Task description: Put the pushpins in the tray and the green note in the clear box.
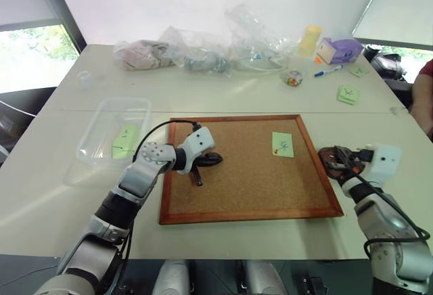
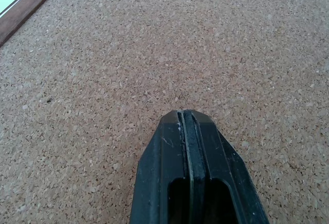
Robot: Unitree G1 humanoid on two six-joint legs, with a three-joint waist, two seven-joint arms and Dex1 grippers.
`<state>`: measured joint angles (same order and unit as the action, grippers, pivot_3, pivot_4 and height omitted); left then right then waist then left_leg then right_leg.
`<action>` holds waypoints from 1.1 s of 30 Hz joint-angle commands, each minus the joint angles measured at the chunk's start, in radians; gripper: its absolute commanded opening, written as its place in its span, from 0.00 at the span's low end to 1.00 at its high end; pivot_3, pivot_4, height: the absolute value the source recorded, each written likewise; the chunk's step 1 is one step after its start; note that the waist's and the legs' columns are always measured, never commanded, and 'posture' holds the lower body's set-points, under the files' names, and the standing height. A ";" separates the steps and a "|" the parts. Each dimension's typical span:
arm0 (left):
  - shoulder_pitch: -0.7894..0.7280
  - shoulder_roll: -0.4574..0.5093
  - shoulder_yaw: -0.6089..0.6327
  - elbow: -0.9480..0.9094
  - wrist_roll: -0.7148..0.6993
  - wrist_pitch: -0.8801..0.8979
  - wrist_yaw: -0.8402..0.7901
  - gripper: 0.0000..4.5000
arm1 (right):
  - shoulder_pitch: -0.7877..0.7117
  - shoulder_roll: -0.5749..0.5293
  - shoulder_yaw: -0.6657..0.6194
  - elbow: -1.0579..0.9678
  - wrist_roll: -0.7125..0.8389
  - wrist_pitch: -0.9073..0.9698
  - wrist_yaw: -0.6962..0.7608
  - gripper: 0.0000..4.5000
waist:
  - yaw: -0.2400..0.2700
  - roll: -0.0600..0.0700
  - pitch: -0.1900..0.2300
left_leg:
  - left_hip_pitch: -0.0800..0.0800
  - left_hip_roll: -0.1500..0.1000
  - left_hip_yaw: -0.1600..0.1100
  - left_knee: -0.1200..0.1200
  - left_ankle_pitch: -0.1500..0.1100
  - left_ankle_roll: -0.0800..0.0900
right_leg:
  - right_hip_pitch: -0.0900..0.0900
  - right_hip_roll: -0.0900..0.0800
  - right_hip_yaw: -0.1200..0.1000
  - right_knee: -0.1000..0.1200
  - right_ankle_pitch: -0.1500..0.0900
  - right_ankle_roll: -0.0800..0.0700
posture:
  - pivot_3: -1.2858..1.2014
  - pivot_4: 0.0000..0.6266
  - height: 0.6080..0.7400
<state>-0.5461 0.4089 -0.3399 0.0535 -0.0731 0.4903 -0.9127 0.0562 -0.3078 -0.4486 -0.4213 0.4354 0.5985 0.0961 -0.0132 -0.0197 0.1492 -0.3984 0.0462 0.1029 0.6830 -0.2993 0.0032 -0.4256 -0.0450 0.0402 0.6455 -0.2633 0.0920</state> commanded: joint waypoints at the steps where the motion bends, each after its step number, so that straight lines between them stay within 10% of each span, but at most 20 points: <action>1: 0.014 -0.003 -0.036 0.001 0.004 0.010 -0.023 0.00 | -0.029 -0.028 -0.026 0.025 -0.019 0.026 -0.034 0.01 | 0.000 0.000 0.000 | 0.000 0.000 0.000 0.000 0.000 0.000 | 0.000 0.000 0.000 0.000 0.000 0.000 | 0.52 0.24 0.98; 4: 0.014 -0.003 -0.037 0.000 0.004 0.009 -0.023 0.00 | -0.047 -0.030 -0.031 0.051 -0.023 0.033 -0.047 0.01 | 0.000 0.000 0.000 | 0.000 0.000 0.000 0.000 0.000 0.000 | 0.000 0.000 0.000 0.000 0.000 0.000 | 0.52 0.24 0.98; 13: 0.023 -0.001 -0.033 -0.012 0.004 0.017 -0.016 0.00 | -0.071 -0.029 -0.061 0.088 -0.011 0.067 -0.067 0.99 | 0.000 0.000 0.000 | 0.000 0.000 0.000 0.000 0.000 0.000 | 0.000 0.000 0.000 0.000 0.000 0.000 | 0.52 0.24 0.98; 33: 0.022 -0.009 -0.031 -0.010 0.005 0.013 -0.008 0.00 | -0.048 -0.096 -0.008 0.065 -0.077 0.217 -0.081 0.99 | 0.000 0.000 0.000 | 0.000 0.000 0.000 0.000 0.000 0.000 | 0.000 0.000 0.000 0.000 0.000 0.000 | 0.52 0.24 0.98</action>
<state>-0.5435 0.4068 -0.3399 0.0467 -0.0728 0.4928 -0.9111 0.0092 -0.3921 -0.4562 -0.3408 0.3685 0.8010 0.0166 -0.0132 -0.0197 0.1492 -0.3984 0.0463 0.1029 0.6827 -0.2994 0.0034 -0.4256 -0.0451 0.0405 0.6452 -0.2635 0.0919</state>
